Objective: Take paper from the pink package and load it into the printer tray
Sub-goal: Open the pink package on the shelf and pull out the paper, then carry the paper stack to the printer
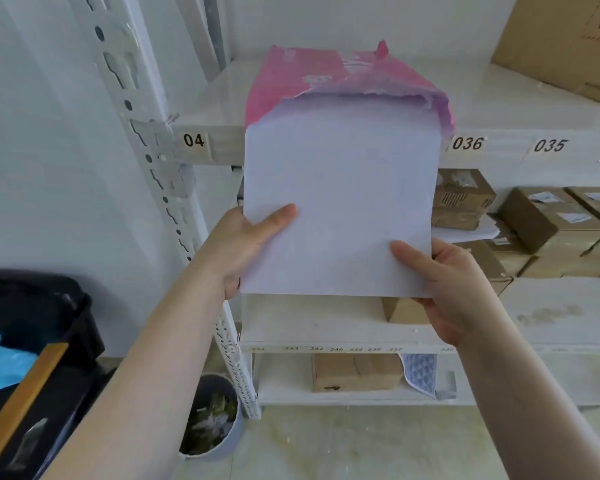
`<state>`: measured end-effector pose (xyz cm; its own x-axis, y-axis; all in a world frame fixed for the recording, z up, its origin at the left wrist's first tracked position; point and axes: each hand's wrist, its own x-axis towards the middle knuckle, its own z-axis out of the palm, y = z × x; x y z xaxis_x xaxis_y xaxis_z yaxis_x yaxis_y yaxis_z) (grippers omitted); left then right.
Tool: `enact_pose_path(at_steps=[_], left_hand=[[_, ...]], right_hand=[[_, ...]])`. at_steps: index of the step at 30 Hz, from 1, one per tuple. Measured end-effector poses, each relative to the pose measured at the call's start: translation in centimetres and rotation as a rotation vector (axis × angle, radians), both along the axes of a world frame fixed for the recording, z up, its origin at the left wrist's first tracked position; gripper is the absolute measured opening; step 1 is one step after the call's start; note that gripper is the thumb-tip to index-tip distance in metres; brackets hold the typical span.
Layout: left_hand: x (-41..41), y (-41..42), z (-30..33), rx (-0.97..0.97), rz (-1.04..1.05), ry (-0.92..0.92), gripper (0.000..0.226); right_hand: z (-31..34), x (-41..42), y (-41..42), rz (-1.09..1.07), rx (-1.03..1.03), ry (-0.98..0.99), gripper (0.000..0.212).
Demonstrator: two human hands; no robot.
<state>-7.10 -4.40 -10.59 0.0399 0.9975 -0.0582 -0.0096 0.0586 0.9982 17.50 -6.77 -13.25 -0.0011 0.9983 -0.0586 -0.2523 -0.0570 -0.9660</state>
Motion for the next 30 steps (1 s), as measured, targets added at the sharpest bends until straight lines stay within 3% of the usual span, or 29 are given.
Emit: enact_pose_path(at_steps=[2, 6, 12, 15, 20, 23, 30], left_hand=[[-0.2, -0.1, -1.1, 0.039, -0.015, 0.039, 0.022], [-0.2, -0.6, -3.5, 0.027, -0.059, 0.012, 0.029], [0.0, -1.4, -6.6, -0.065, -0.117, -0.08, 0.04], [0.3, -1.5, -8.0, -0.091, -0.098, -0.074, 0.03], [2.1, -2.4, -11.5, -0.086, -0.09, 0.052, 0.008], [3.9, -3.0, -13.5, -0.096, -0.154, 0.085, 0.007], [12.3, -3.6, -16.7, -0.203, -0.376, 0.062, 0.012]], right_hand=[[-0.4, 0.5, -0.4, 0.058, -0.041, -0.016, 0.026], [-0.6, 0.9, -0.8, 0.112, -0.111, -0.026, 0.027], [-2.8, 0.3, -1.3, -0.042, -0.055, -0.135, 0.021], [-5.3, 0.3, -2.7, -0.085, -0.093, -0.136, 0.032], [-9.9, 1.1, -5.4, -0.191, -0.185, -0.102, 0.031], [-12.3, 2.4, -7.5, -0.269, -0.233, -0.098, 0.018], [-15.4, 8.9, -12.7, -0.465, -0.289, -0.083, 0.016]])
